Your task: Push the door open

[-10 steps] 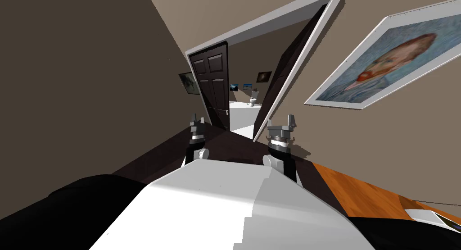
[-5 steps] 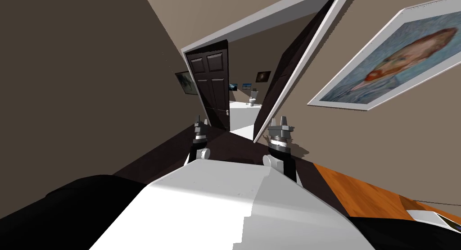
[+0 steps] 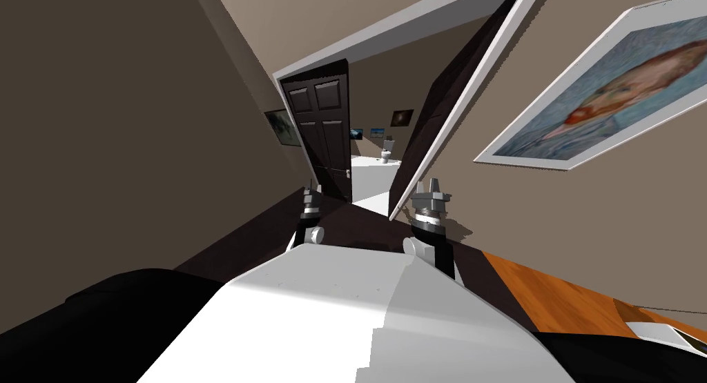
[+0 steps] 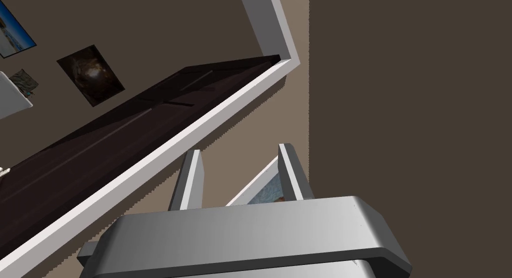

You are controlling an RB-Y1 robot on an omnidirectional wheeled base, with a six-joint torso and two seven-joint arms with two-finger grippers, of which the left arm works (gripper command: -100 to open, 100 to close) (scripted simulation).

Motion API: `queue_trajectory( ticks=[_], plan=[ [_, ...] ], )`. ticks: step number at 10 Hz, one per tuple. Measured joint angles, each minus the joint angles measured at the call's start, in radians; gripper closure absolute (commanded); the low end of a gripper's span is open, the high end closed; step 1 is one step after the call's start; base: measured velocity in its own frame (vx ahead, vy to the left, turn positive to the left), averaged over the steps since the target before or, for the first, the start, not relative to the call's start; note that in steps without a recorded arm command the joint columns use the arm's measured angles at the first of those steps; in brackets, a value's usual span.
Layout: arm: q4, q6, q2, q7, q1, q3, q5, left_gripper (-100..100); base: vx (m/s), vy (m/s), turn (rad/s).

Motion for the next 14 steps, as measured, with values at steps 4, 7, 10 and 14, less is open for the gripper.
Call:
queue_trajectory(
  ticks=[4,7,10,14],
  plan=[
    [0.099,-0.018,0.016,0.004,-0.044,-0.002,-0.003,-100,0.094,0.039,-0.040],
    [0.184,-0.043,0.030,0.010,-0.071,-0.005,-0.005,-100,0.095,0.046,-0.046],
    [0.257,-0.056,0.042,0.016,-0.099,-0.008,-0.006,-100,0.094,0.036,-0.049],
    [0.353,-0.077,0.053,0.022,-0.140,-0.007,-0.008,-100,0.071,0.036,-0.037]
  ],
)
